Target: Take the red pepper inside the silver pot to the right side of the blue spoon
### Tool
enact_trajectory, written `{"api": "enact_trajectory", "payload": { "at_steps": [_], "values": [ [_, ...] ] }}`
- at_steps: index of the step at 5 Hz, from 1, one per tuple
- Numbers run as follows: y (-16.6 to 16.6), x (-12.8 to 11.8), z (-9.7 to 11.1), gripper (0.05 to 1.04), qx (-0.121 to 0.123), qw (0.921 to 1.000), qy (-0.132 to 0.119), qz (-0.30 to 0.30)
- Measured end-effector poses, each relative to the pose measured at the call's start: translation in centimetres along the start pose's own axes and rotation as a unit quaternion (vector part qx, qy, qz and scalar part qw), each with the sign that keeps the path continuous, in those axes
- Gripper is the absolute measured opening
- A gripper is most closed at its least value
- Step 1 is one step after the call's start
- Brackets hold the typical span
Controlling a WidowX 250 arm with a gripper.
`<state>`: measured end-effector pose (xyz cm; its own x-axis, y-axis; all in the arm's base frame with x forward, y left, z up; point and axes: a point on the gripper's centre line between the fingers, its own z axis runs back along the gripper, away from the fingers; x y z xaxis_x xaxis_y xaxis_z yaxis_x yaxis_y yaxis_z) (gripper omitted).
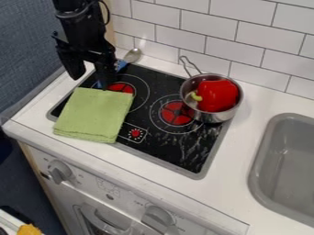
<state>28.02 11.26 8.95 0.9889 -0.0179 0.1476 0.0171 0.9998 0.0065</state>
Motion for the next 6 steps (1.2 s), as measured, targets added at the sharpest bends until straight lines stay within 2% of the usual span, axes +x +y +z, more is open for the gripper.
{"api": "enact_trajectory", "payload": {
  "at_steps": [1,3,4,5,6],
  "values": [
    [-0.2,-0.3,-0.8,0.999,-0.006,0.9999,0.013,0.002],
    [-6.3,4.4,-0.5,0.999,-0.006,0.997,-0.001,-0.077],
    [-10.3,6.9,-0.8,0.999,-0.013,0.9925,-0.01,-0.121],
    [-13.1,8.5,-2.7,0.999,-0.026,0.9887,0.001,-0.148],
    [-14.6,9.9,-4.0,0.999,-0.025,0.9861,0.0,-0.164]
  ]
}}
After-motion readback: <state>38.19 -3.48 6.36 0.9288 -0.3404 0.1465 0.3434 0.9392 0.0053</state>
